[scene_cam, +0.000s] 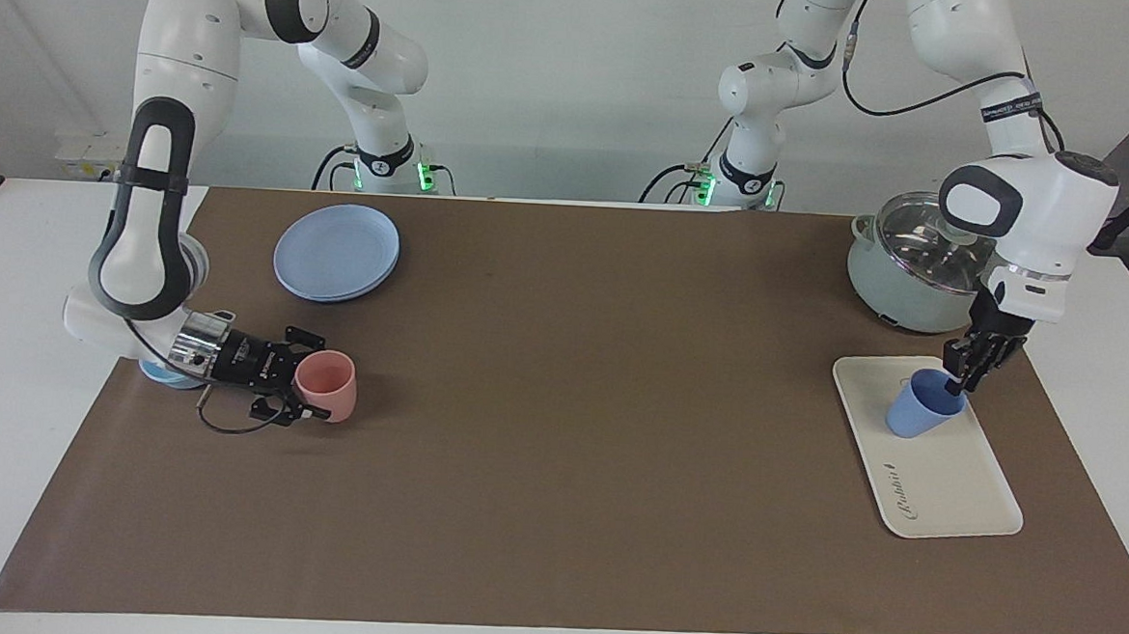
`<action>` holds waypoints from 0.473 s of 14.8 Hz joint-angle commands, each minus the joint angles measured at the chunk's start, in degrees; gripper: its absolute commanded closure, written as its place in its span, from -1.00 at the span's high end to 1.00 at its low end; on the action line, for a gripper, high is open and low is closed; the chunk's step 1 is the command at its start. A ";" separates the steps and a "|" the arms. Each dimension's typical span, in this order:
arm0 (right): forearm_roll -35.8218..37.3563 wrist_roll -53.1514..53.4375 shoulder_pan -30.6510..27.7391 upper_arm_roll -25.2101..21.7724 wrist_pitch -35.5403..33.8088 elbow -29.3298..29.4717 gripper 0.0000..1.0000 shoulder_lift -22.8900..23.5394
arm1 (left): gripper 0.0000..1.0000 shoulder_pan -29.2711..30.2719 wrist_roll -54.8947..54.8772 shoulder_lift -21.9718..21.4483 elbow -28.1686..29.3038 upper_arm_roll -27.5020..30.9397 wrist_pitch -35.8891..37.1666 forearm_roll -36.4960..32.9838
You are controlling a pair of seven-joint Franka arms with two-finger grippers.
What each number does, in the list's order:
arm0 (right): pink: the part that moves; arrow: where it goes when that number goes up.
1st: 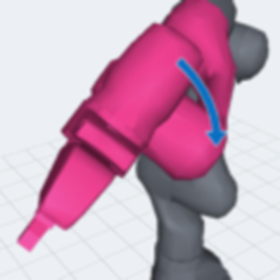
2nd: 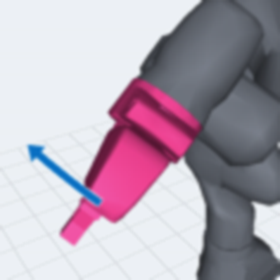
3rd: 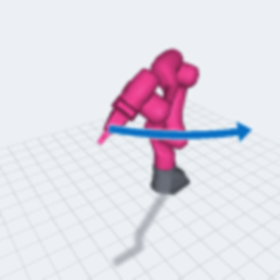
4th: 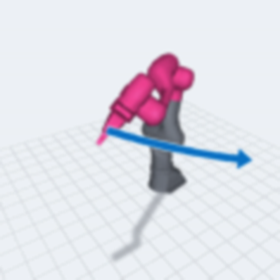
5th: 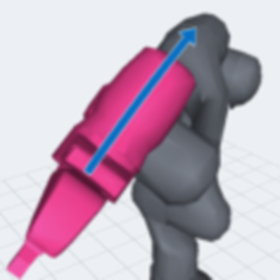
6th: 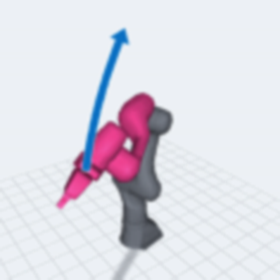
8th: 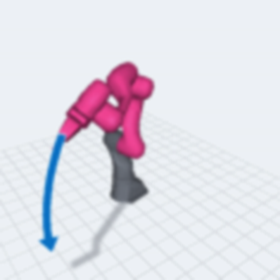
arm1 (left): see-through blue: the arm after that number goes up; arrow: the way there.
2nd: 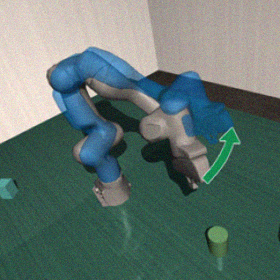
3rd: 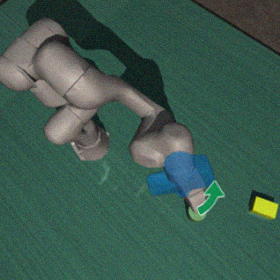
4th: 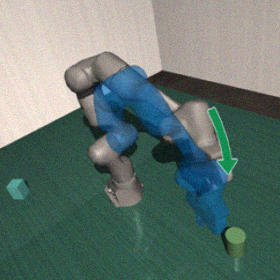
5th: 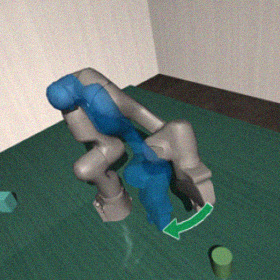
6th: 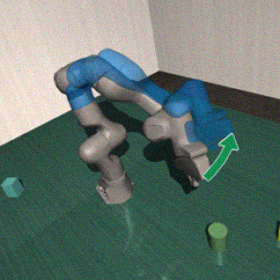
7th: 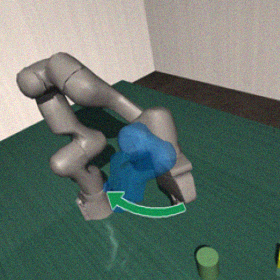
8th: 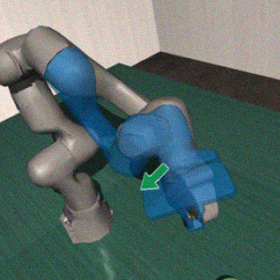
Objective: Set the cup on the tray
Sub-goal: 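Lower the blue cup onto the tray while the right gripper sets down the pink cup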
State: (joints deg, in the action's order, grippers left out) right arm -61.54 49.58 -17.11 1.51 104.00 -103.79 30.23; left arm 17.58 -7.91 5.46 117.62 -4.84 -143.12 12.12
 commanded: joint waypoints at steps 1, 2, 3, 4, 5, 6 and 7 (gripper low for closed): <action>-1.65 -2.21 -0.30 0.34 3.48 -2.12 -0.61 -0.88 | 1.00 -1.14 -0.88 -2.20 -7.19 0.01 12.72 -2.25; -1.65 -2.30 -0.30 0.43 4.19 -2.73 -0.27 -0.96 | 1.00 -2.10 -0.87 -3.16 -9.57 -0.08 18.17 -6.45; -1.65 -2.21 -0.38 0.34 4.28 -2.74 -0.11 -0.97 | 1.00 -2.98 -0.87 -4.39 -10.82 -0.43 22.05 -9.36; -1.30 -2.47 -0.38 0.25 4.55 -2.65 0.43 -1.05 | 1.00 -4.73 -0.87 -5.71 -11.09 -0.52 25.23 -11.22; -0.17 -3.17 0.14 0.17 6.20 -2.30 0.97 -1.31 | 1.00 -6.92 -0.79 -7.29 -11.01 -0.52 27.95 -12.98; 2.02 -3.35 0.75 0.25 7.52 -2.47 0.98 -1.58 | 1.00 -8.77 -0.79 -8.35 -10.83 -0.60 30.85 -14.82; 3.00 -3.35 0.85 0.25 7.88 -2.30 0.98 -1.49 | 1.00 -10.36 -0.96 -9.40 -10.57 -0.69 33.67 -15.62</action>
State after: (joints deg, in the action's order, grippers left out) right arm -60.53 48.02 -16.71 1.57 109.53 -104.54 29.99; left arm 10.60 -8.50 -1.72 106.11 -6.04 -114.05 -0.53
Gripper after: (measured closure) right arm 0.022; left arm 0.000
